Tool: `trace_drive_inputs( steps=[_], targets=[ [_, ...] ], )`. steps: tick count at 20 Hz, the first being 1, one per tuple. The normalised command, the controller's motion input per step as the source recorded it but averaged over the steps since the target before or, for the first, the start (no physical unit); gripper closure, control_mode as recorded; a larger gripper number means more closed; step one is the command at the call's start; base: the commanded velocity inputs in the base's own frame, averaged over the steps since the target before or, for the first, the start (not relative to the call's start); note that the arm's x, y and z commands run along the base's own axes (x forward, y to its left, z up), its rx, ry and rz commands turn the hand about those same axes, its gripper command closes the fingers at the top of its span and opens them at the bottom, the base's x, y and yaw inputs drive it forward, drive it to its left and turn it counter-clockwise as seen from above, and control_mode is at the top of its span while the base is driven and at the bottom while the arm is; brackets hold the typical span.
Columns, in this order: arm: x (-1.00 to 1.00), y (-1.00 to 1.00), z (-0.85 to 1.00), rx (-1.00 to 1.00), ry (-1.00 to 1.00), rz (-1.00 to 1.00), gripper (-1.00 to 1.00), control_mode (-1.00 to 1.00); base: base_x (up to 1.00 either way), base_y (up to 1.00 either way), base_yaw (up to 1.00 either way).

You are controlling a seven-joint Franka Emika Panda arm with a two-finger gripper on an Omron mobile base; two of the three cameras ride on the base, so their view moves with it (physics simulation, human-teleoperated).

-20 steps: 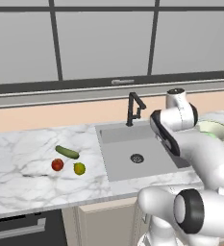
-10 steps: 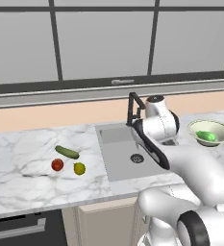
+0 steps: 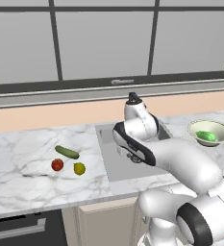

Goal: There is a mixed pile of frozen fruits and vegetables on the counter. Locate all the frozen vegetables and place the items in a bowl on the counter. Take all the frozen fruits and defrost them in a running sink.

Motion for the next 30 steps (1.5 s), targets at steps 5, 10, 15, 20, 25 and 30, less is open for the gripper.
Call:
trace_drive_inputs(
  steps=[5,10,15,20,25,30],
  targets=[
    [0.34,0.87,0.05,0.01,0.21,0.13,-1.00,-1.00,0.00,0.00,0.00],
    [0.38,0.85,0.00,0.00,0.17,0.12,-1.00,-1.00,0.00,0.00,0.00],
    [0.29,0.79,-0.26,0.00,0.03,0.12,-1.00,-1.00,0.00,0.00,0.00],
    [0.22,0.76,-0.38,0.00,-0.03,0.09,-1.00,-1.00,0.00,0.00,0.00],
    [0.35,0.75,-0.22,0.00,0.01,0.08,-1.00,-1.00,0.00,0.00,0.00],
    [0.37,0.12,-0.17,0.00,-0.08,0.00,-1.00,-1.00,0.00,0.00,0.00]
  ],
)
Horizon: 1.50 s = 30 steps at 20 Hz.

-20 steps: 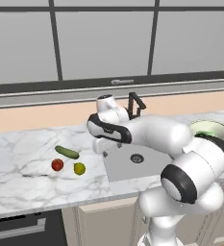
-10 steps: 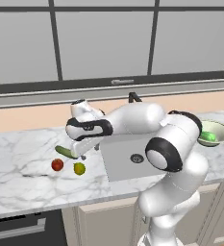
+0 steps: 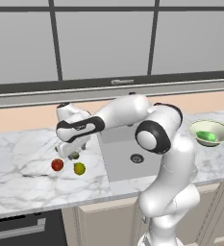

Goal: There is a mixed pile of frozen fruits and vegetables on the counter. Locate all the frozen vegetables and place the items in a bowl on the counter. Take all the frozen fruits and defrost them in a running sink.

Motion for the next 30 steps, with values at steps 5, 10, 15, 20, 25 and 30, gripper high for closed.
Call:
trace_drive_inputs(
  steps=[5,10,15,20,25,30],
  targets=[
    [0.37,0.25,-0.25,0.00,-0.07,-0.01,-1.00,-1.00,0.00,0.00,0.00],
    [0.48,0.20,-0.33,0.00,-0.01,-0.01,-1.00,-1.00,0.00,0.00,0.00],
    [0.43,0.00,-0.35,0.00,-0.03,-0.02,-1.00,-1.00,0.00,0.00,0.00],
    [0.14,0.17,-0.29,0.00,-0.02,-0.01,1.00,-1.00,0.00,0.00,0.00],
    [-0.05,0.12,-0.25,0.01,0.00,-0.08,1.00,-1.00,0.00,0.00,0.00],
    [-0.26,-0.14,0.01,0.01,0.02,-0.06,1.00,-1.00,0.00,0.00,0.00]
  ],
)
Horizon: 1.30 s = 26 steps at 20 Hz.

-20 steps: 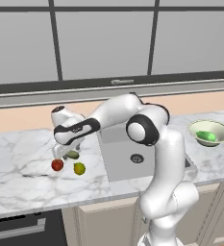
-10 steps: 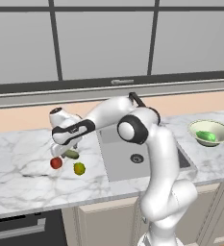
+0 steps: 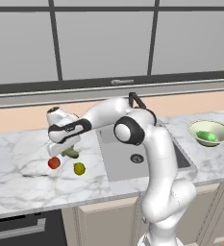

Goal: There is a mixed pile of frozen fruits and vegetables on the counter. Locate all the frozen vegetables and place the items in a bowl on the counter. Take all the frozen fruits and defrost them in a running sink.

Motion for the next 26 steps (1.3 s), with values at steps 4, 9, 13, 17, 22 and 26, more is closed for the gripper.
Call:
trace_drive_inputs(
  steps=[4,9,13,17,22,26],
  targets=[
    [-0.67,-0.51,0.37,0.03,-0.01,-0.04,1.00,-1.00,0.00,0.00,0.00],
    [-0.75,-0.56,0.43,0.05,-0.08,-0.01,1.00,-1.00,0.00,0.00,0.00],
    [-0.82,-0.69,0.33,0.02,-0.13,0.00,1.00,-1.00,0.00,0.00,0.00],
    [-0.72,-0.69,0.37,0.00,-0.16,0.00,1.00,-1.00,0.00,0.00,0.00],
    [-0.53,-0.79,0.38,0.01,-0.07,-0.05,1.00,-1.00,0.00,0.00,0.00],
    [-0.42,-0.81,0.41,0.00,-0.01,-0.10,1.00,-1.00,0.00,0.00,0.00]
  ],
)
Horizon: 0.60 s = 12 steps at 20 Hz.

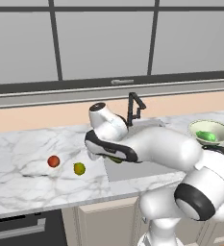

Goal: There is a mixed pile of frozen fruits and vegetables on the counter. Locate all the frozen vegetables and place the items in a bowl on the counter. Take all the frozen fruits and defrost them in a running sink.

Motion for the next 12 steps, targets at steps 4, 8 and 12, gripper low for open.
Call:
trace_drive_inputs(
  steps=[4,8,12],
  targets=[
    [-0.41,-0.84,0.41,0.00,-0.01,-0.10,1.00,-1.00,0.00,0.00,0.00],
    [-0.31,-0.89,0.37,0.00,0.00,-0.11,1.00,-1.00,0.00,0.00,0.00],
    [-0.28,-0.90,0.35,0.00,0.00,-0.11,1.00,-1.00,0.00,0.00,0.00]
  ],
)
